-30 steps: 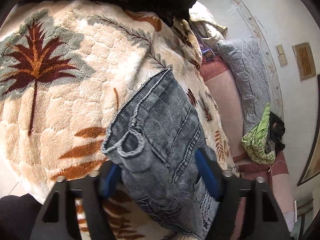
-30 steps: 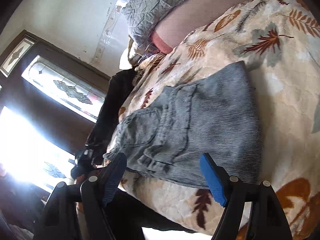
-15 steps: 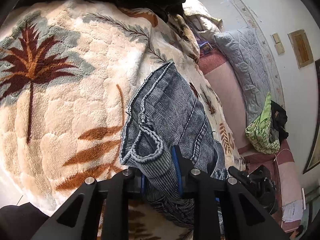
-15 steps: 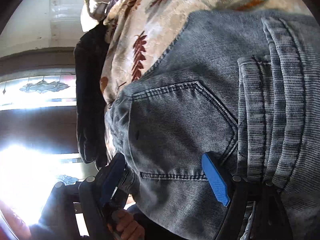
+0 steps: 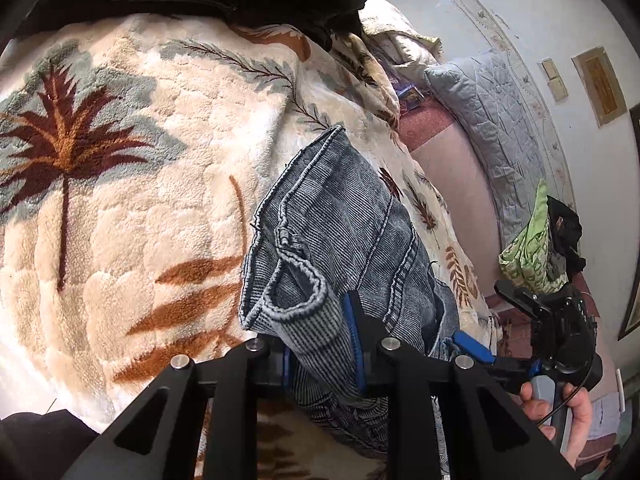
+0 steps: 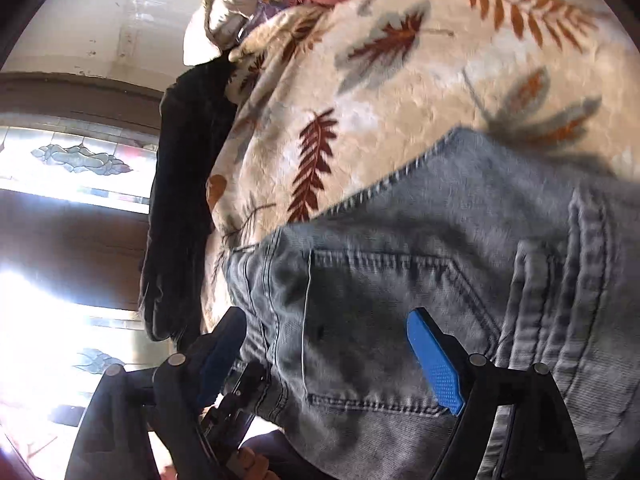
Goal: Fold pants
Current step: 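Grasp the stacked leg ends with the left tool, then lift and fold the leg ends over toward the waistband with the left tool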
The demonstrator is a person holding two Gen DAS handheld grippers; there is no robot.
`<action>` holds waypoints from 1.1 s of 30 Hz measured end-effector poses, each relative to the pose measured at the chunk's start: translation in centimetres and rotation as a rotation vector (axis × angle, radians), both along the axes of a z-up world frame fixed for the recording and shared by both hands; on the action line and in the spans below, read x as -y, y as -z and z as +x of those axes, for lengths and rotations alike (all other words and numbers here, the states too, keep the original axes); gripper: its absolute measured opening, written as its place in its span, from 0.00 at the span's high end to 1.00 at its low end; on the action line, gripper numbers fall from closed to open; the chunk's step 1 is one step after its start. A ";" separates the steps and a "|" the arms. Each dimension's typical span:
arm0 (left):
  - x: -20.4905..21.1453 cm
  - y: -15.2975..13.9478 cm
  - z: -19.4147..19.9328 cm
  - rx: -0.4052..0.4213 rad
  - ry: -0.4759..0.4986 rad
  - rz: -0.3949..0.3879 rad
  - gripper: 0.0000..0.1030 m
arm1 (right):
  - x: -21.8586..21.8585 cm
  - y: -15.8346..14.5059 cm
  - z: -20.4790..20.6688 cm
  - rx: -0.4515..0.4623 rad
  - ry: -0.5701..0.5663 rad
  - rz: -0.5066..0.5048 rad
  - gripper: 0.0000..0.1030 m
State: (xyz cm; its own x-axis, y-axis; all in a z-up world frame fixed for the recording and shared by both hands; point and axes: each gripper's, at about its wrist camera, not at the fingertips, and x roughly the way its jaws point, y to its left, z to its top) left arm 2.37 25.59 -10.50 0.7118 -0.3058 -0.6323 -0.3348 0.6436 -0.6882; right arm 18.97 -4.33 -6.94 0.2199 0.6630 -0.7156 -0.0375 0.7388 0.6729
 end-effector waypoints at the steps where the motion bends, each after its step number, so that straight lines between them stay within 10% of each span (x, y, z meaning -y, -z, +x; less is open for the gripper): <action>1: 0.1 -0.1 0.0 -0.001 -0.002 0.013 0.77 | 0.2 0.2 0.7 0.017 0.017 -0.030 0.17; 4: 0.8 -0.5 0.2 -0.002 0.007 0.075 0.78 | 0.2 5.3 2.9 -0.107 0.000 -0.129 0.12; 11: 1.3 -0.9 0.2 -0.004 0.015 0.143 0.77 | -0.1 -0.4 -0.7 0.033 -0.076 -0.092 0.10; 18: 2.6 -1.8 0.3 0.000 0.023 0.235 0.77 | -2.0 2.9 -3.0 -0.017 -0.155 -0.206 0.06; 26: 4.1 -3.0 0.6 0.016 0.040 0.351 0.78 | 3.0 -0.2 -8.0 0.055 -0.111 -0.061 0.06; 30: 4.6 -3.9 0.4 0.038 0.043 0.385 0.78 | 3.8 1.4 -8.3 -0.060 -0.094 0.108 0.06; 33: 4.9 -4.4 0.5 0.032 0.047 0.410 0.79 | 1.4 4.2 -7.4 -0.172 -0.147 0.040 0.06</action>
State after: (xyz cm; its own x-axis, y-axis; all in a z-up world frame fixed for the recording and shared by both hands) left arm 2.86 20.73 -6.08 0.7243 -0.0659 -0.6863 -0.2811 0.8807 -0.3812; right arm 11.58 -5.69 -11.15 -0.0046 0.7073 -0.7069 -0.0252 0.7066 0.7072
